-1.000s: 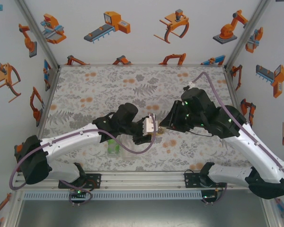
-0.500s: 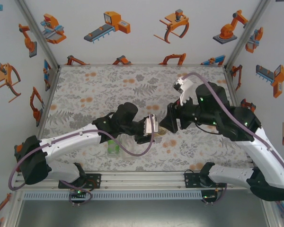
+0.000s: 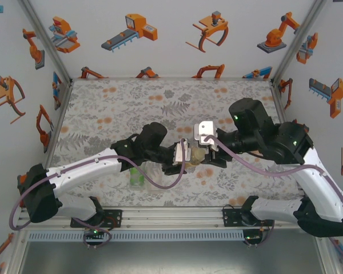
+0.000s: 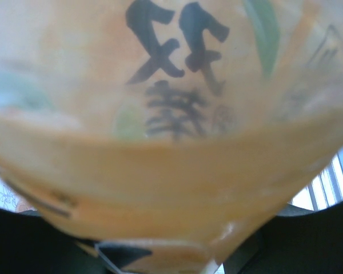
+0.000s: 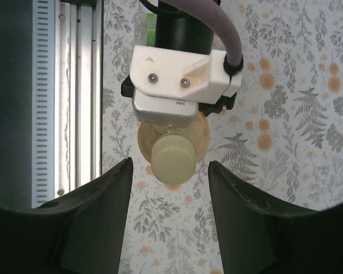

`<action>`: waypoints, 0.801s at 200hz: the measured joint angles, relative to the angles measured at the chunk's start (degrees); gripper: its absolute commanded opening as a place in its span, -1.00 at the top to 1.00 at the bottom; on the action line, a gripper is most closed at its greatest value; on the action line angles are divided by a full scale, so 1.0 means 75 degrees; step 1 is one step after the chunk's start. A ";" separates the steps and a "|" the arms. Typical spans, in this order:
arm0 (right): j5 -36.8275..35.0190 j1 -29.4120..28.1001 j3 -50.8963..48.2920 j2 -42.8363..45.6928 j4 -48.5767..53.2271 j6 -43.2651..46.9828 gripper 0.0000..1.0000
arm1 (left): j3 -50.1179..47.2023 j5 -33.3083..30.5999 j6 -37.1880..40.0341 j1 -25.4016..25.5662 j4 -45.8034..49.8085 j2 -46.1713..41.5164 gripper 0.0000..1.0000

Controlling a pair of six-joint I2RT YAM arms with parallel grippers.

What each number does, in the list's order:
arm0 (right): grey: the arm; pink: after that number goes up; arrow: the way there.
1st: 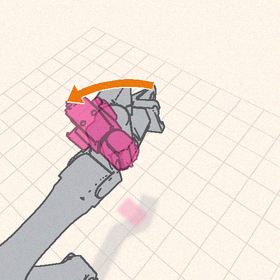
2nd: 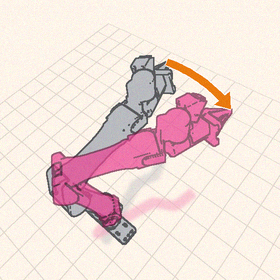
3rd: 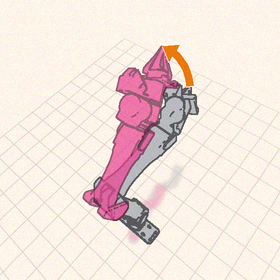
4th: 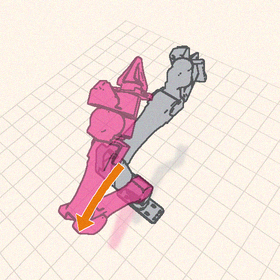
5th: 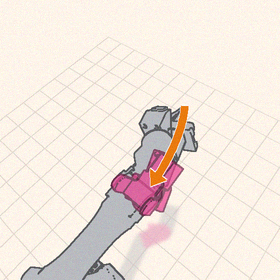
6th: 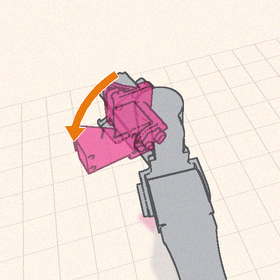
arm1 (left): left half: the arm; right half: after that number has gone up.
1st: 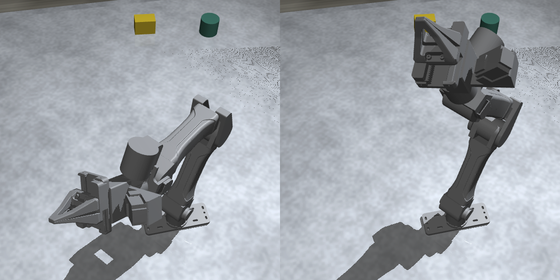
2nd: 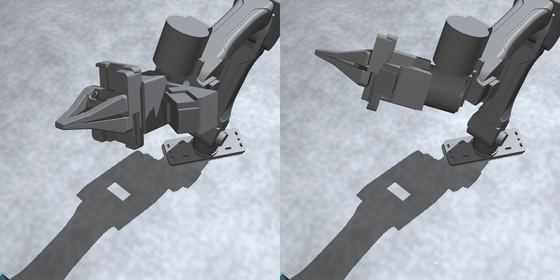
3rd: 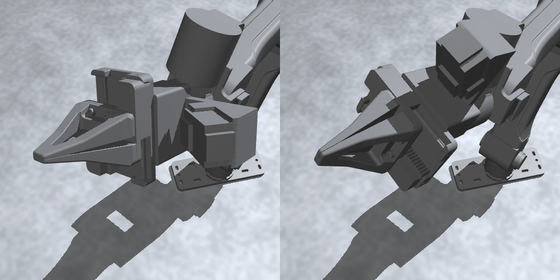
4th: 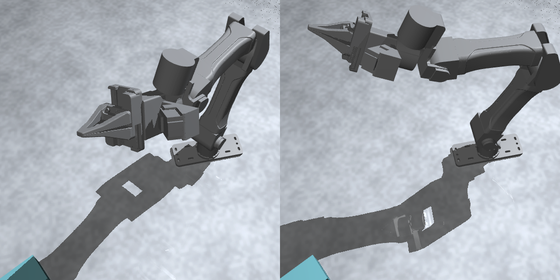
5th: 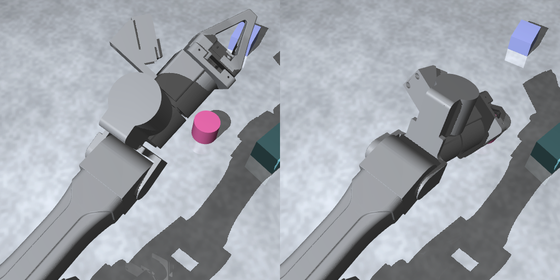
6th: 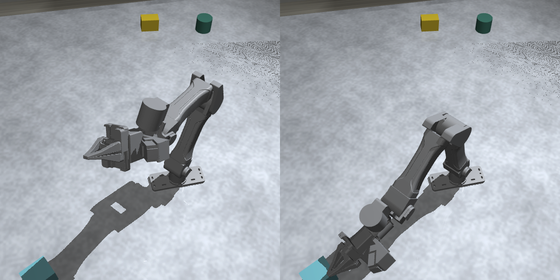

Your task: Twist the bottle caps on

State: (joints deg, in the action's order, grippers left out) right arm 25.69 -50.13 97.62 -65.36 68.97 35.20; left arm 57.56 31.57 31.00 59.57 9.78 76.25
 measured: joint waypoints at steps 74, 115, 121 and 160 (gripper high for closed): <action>0.0259 0.0000 -0.0224 0.0052 -0.0087 0.0300 0.18 | 0.0029 0.0067 0.0000 0.0000 0.0105 0.0003 1.00; 0.0256 0.0000 -0.0239 0.0038 -0.0111 0.0323 0.70 | 0.0029 0.0137 0.0052 0.0015 0.0184 0.0003 1.00; 0.0242 0.0000 -0.0239 0.0038 -0.0111 0.0300 0.81 | 0.0029 0.0140 0.0055 0.0012 0.0184 0.0003 1.00; -0.0079 0.0000 -0.0513 0.0187 -0.0513 -0.0676 1.00 | 0.0029 0.0079 0.0047 0.0009 0.0192 0.0003 1.00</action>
State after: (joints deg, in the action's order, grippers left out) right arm 25.10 -50.13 93.78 -63.96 65.12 30.13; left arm 57.78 32.16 31.35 59.64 11.22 76.27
